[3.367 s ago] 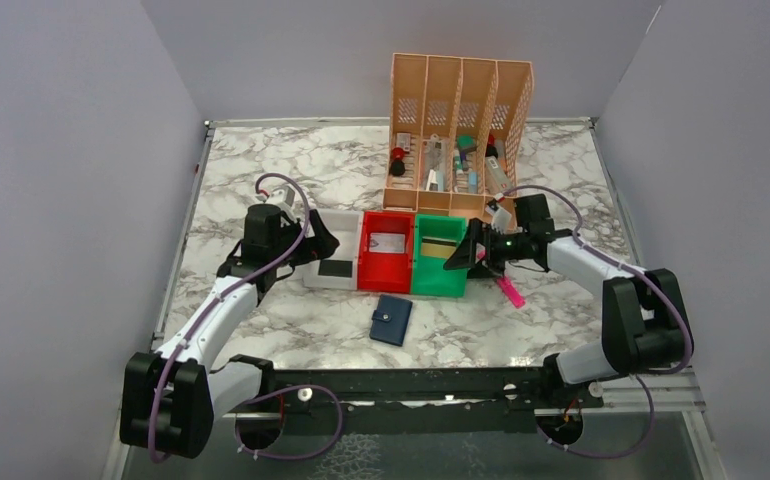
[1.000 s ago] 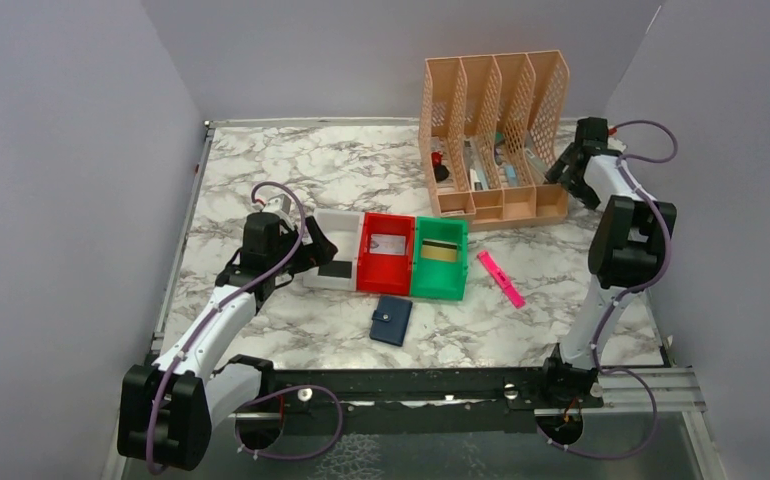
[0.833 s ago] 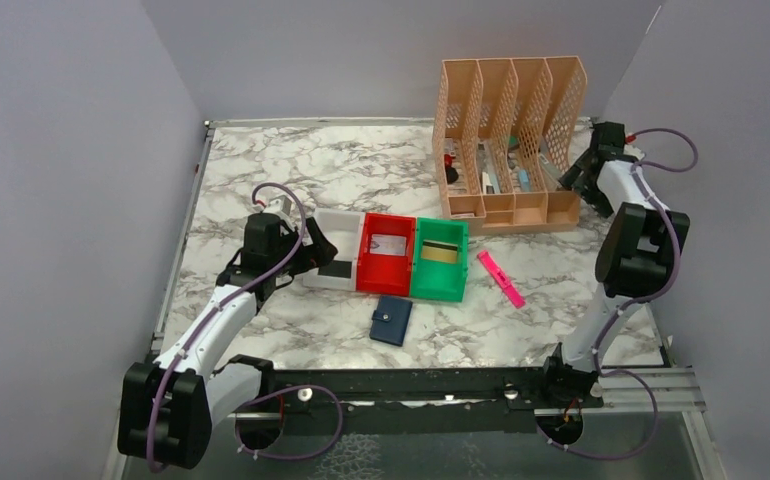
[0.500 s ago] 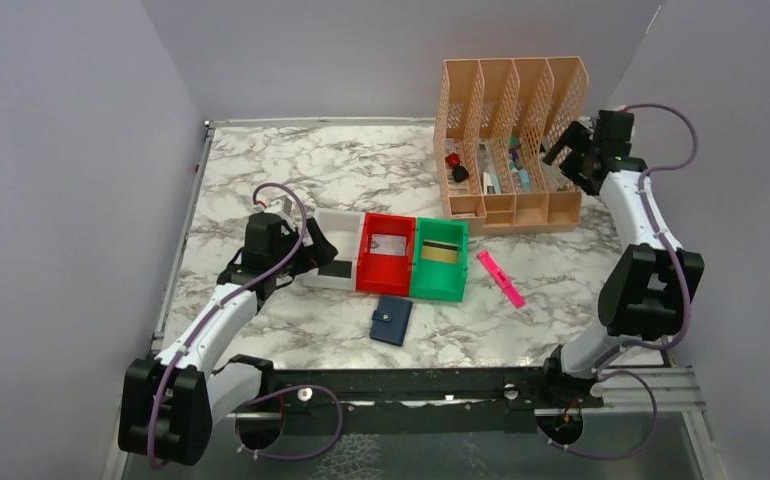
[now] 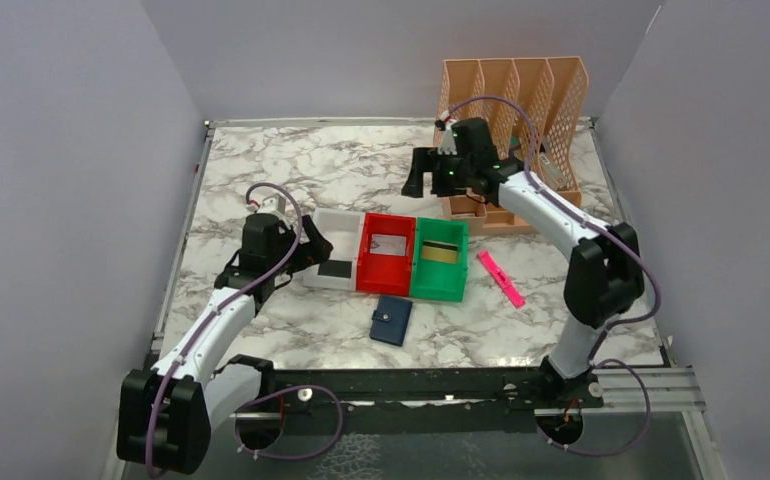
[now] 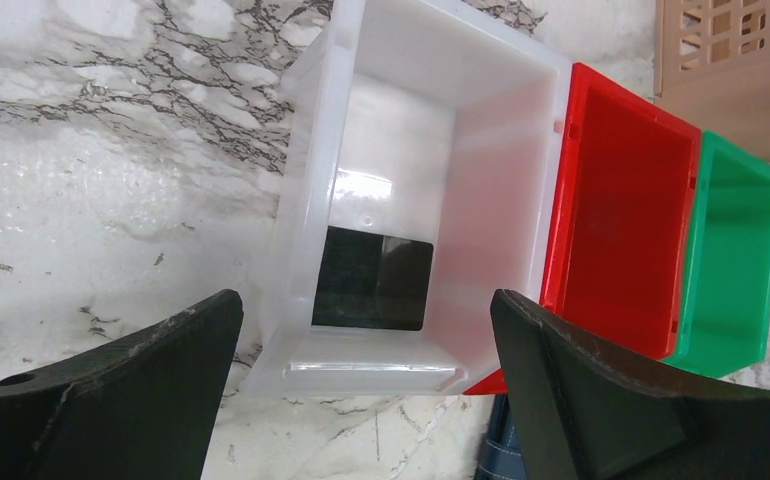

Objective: Take the credit cards out of the card holder

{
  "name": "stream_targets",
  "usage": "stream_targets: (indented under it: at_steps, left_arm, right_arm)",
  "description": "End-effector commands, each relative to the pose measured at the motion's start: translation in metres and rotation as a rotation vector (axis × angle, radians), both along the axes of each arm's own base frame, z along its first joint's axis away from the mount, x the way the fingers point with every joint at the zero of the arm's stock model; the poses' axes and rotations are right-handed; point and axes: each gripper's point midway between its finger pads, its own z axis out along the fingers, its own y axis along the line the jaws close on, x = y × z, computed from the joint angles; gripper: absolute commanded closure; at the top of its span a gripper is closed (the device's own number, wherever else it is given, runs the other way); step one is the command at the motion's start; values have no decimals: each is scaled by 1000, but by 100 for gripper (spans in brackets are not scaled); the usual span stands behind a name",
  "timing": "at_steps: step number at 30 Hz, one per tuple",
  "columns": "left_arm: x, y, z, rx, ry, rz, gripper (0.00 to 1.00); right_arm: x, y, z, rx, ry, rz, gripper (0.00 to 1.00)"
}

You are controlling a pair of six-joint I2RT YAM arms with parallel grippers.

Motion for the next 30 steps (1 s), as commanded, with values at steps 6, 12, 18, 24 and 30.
stream_targets:
  at_steps: [6,12,18,24,30]
  left_arm:
    - [0,14,4,28,-33,78,1]
    - [1,16,7,34,-39,88,1]
    - [0,16,5,38,-35,90,1]
    - [0,14,1,34,-23,80,1]
    - [-1,15,-1,36,-20,84,1]
  right_arm:
    - [49,33,-61,-184,49,-35,9]
    - [107,-13,-86,-466,-4,-317,5]
    - [124,-66,-87,-580,-26,-480,1]
    - [133,-101,-90,-603,-16,-545,0]
    - [147,-138,-96,-613,30,-603,0]
